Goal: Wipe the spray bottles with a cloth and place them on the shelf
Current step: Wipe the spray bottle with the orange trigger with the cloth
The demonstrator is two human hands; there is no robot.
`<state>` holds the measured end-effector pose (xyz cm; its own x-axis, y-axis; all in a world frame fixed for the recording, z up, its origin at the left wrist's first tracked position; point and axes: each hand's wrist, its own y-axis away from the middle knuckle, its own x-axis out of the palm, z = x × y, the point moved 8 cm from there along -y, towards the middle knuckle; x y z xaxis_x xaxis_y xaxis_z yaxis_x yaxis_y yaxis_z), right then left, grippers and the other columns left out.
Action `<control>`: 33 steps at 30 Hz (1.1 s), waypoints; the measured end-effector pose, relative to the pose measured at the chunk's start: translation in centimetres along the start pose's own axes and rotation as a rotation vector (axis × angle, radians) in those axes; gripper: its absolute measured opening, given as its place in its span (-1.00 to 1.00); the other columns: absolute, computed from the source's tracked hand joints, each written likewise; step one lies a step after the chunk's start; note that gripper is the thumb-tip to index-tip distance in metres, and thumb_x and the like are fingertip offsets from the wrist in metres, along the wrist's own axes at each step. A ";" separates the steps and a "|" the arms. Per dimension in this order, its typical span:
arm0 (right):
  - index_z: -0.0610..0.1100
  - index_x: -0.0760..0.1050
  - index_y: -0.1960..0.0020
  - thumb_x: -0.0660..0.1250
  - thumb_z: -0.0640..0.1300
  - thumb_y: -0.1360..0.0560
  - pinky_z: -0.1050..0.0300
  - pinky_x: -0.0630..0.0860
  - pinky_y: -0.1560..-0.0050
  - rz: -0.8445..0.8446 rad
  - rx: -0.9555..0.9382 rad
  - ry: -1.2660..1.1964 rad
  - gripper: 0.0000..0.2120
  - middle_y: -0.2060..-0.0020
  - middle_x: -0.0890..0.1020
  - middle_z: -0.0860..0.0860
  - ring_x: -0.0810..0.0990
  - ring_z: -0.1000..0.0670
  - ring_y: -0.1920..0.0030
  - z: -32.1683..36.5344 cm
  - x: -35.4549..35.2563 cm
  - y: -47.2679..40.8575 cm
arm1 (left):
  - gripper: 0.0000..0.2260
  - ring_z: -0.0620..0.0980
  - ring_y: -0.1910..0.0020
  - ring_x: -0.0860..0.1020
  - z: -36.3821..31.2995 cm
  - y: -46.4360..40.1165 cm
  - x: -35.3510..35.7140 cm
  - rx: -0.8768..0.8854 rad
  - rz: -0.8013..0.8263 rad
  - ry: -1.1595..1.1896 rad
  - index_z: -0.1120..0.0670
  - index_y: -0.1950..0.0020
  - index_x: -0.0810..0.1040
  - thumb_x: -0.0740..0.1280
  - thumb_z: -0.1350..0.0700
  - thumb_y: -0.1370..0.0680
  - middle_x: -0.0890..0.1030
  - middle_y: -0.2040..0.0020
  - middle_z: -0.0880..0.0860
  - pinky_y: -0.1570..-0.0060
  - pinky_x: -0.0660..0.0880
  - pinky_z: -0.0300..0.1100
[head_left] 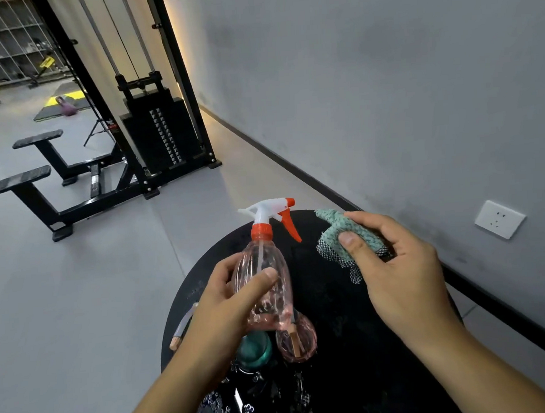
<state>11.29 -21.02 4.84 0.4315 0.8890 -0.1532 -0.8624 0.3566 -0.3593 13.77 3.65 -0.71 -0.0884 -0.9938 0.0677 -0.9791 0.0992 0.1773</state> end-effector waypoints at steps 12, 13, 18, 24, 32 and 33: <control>-0.04 0.64 -0.29 0.42 -0.22 -0.58 0.49 0.40 -0.26 0.052 -0.167 0.356 -0.70 -0.18 0.62 0.16 0.55 0.23 -0.21 0.1 1.3 -0.5 | -0.43 0.18 0.03 0.77 1.1 1.2 3.1 -0.042 0.282 -0.223 -0.09 -0.31 0.60 0.65 -0.01 -0.33 0.77 -0.08 0.07 0.11 0.71 -0.02; -0.03 0.63 -0.31 0.40 -0.22 -0.59 0.42 0.43 -0.29 0.081 -0.159 0.357 -0.70 -0.20 0.61 0.17 0.54 0.22 -0.23 0.0 1.7 -0.4 | -0.47 0.17 0.02 0.77 1.1 1.3 3.2 -0.045 0.288 -0.235 -0.08 -0.31 0.60 0.65 0.03 -0.37 0.77 -0.08 0.07 0.11 0.72 -0.01; 0.02 0.60 -0.35 0.34 -0.26 -0.62 0.33 0.44 -0.35 0.282 -0.198 0.369 -0.64 -0.27 0.57 0.21 0.50 0.23 -0.31 0.7 4.1 0.1 | -0.51 0.17 -0.01 0.76 1.2 1.2 3.3 -0.036 0.285 -0.281 -0.02 -0.31 0.61 0.64 0.12 -0.41 0.77 -0.07 0.10 -0.03 0.72 0.10; -0.03 0.61 -0.35 0.32 -0.29 -0.61 0.14 0.46 -0.40 0.215 -0.170 0.411 -0.64 -0.30 0.59 0.14 0.51 0.16 -0.33 -0.2 2.8 -0.7 | -0.54 0.14 0.07 0.78 0.4 1.3 2.9 -0.019 0.281 -0.280 -0.02 -0.29 0.63 0.64 0.12 -0.43 0.78 -0.05 0.09 0.13 0.70 -0.10; -0.01 0.60 -0.36 0.30 -0.32 -0.62 0.19 0.44 -0.41 0.309 -0.215 0.401 -0.61 -0.32 0.58 0.15 0.50 0.20 -0.35 0.1 3.7 -0.2 | -0.45 0.17 0.05 0.78 0.6 0.9 2.0 -0.011 0.232 -0.270 -0.02 -0.28 0.65 0.66 -0.01 -0.32 0.78 -0.06 0.10 0.12 0.71 -0.04; -0.01 0.61 -0.35 0.30 -0.31 -0.61 0.19 0.45 -0.40 0.281 -0.205 0.406 -0.62 -0.30 0.59 0.15 0.51 0.19 -0.33 0.0 3.3 -0.3 | -0.45 0.18 0.07 0.78 0.4 0.9 1.9 -0.011 0.226 -0.264 -0.01 -0.28 0.65 0.65 -0.01 -0.31 0.78 -0.05 0.10 0.16 0.71 -0.07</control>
<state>13.02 -18.21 4.42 0.2946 0.7449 -0.5987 -0.9074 0.0216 -0.4196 12.62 1.86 -0.76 -0.3484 -0.9253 -0.1496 -0.9276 0.3173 0.1972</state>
